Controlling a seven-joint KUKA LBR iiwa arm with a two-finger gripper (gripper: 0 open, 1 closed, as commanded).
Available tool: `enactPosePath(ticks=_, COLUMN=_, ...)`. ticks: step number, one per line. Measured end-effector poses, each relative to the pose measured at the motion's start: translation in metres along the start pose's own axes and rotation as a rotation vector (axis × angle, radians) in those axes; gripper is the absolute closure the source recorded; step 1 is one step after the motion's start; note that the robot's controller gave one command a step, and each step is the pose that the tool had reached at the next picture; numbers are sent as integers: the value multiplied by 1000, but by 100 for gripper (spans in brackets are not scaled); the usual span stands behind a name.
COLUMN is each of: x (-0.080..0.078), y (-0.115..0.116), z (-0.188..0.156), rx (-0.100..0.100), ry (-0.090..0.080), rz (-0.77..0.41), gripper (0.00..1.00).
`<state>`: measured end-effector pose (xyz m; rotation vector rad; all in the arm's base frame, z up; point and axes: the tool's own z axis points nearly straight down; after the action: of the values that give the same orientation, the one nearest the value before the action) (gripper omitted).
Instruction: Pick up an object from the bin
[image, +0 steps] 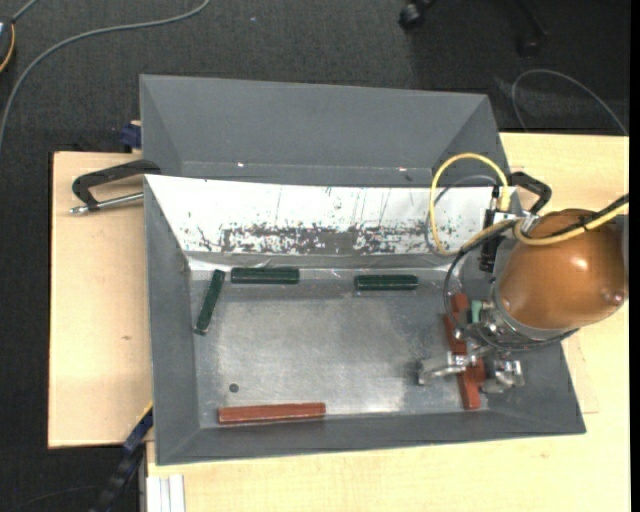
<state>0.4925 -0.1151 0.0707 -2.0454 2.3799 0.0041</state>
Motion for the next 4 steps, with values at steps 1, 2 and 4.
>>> enactPosePath(ticks=1, x=2, y=-1, z=-1, rx=1, ry=2, rz=3, gripper=100)
enactPosePath(ticks=2, x=1, y=-1, z=0, rx=1, ry=1, rz=3, gripper=0)
enactPosePath(ticks=4, x=1, y=-1, z=0, rx=1, ry=1, rz=3, gripper=0)
